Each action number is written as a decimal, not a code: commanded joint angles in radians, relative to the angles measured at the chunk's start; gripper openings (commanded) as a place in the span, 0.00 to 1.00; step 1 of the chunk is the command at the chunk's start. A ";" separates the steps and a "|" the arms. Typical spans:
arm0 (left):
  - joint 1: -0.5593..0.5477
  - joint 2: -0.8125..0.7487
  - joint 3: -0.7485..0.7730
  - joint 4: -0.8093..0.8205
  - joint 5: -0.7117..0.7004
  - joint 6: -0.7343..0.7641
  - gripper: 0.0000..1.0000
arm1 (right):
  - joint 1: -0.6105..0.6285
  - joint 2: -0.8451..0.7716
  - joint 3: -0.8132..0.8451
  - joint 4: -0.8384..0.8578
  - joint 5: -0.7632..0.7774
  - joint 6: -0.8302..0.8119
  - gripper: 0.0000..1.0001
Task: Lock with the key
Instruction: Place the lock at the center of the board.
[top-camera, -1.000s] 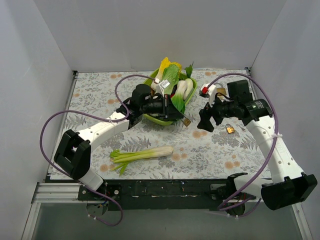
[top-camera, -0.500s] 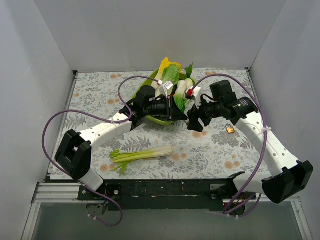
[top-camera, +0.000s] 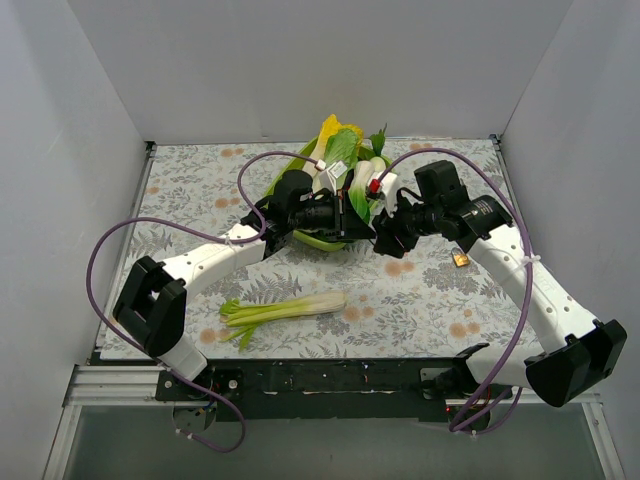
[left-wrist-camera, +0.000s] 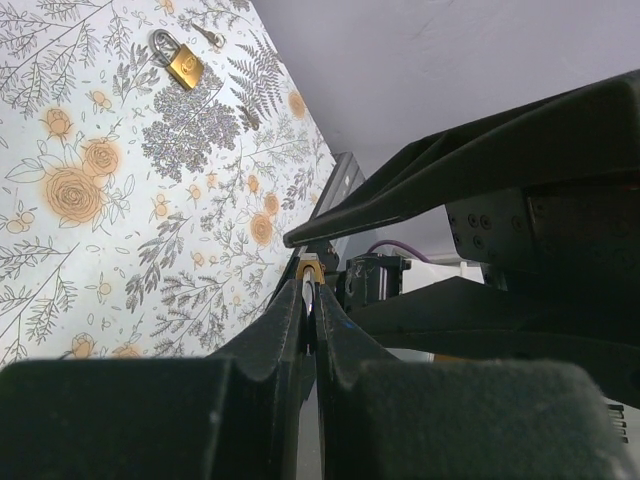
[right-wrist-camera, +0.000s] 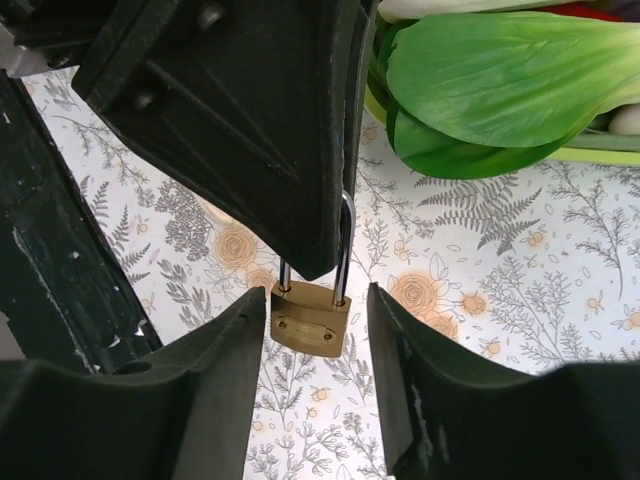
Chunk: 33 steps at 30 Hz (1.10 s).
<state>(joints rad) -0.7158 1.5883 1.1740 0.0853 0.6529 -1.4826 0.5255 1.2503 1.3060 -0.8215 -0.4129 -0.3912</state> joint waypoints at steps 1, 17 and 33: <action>-0.002 -0.014 0.047 0.014 0.010 -0.015 0.00 | 0.008 -0.011 0.010 0.033 0.011 0.000 0.56; -0.002 -0.019 0.032 0.054 0.034 -0.041 0.00 | 0.018 -0.018 -0.030 0.030 0.040 -0.018 0.34; 0.084 -0.103 -0.016 0.050 0.008 0.004 0.98 | -0.194 -0.080 -0.175 -0.027 0.074 0.017 0.01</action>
<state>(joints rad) -0.6693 1.5864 1.1645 0.1371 0.6727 -1.5223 0.4873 1.1984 1.1900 -0.8112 -0.3378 -0.3725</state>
